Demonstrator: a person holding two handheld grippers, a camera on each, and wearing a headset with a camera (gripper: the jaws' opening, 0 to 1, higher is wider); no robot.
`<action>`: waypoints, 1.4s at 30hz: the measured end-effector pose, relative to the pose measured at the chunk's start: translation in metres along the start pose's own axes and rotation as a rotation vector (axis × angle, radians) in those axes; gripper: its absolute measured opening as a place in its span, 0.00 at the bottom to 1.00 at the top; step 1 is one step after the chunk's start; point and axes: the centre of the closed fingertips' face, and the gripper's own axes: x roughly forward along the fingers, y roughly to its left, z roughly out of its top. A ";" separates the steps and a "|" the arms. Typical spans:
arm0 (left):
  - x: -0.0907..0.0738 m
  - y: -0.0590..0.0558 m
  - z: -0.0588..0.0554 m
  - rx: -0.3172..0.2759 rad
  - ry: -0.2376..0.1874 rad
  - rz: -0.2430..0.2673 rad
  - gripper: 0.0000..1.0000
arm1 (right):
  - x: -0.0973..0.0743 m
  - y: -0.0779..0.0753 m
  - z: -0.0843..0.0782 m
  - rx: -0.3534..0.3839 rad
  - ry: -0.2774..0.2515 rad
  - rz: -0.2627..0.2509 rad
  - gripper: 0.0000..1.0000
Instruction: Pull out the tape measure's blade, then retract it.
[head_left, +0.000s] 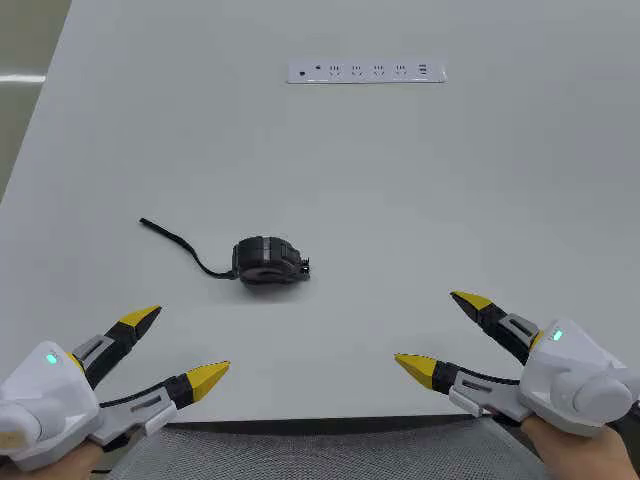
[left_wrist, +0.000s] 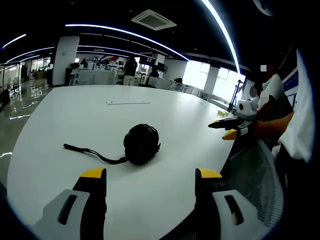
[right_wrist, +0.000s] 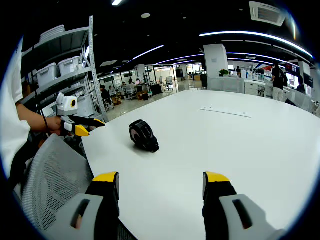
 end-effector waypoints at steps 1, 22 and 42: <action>0.000 0.000 0.000 0.000 0.001 0.000 0.70 | 0.000 0.000 0.000 -0.002 -0.001 -0.001 0.68; -0.001 0.005 -0.003 -0.003 -0.002 0.007 0.71 | 0.004 0.011 -0.003 -0.004 0.015 0.030 0.69; -0.002 0.002 -0.007 -0.015 -0.001 -0.003 0.72 | -0.005 0.013 -0.003 -0.008 0.013 0.033 0.68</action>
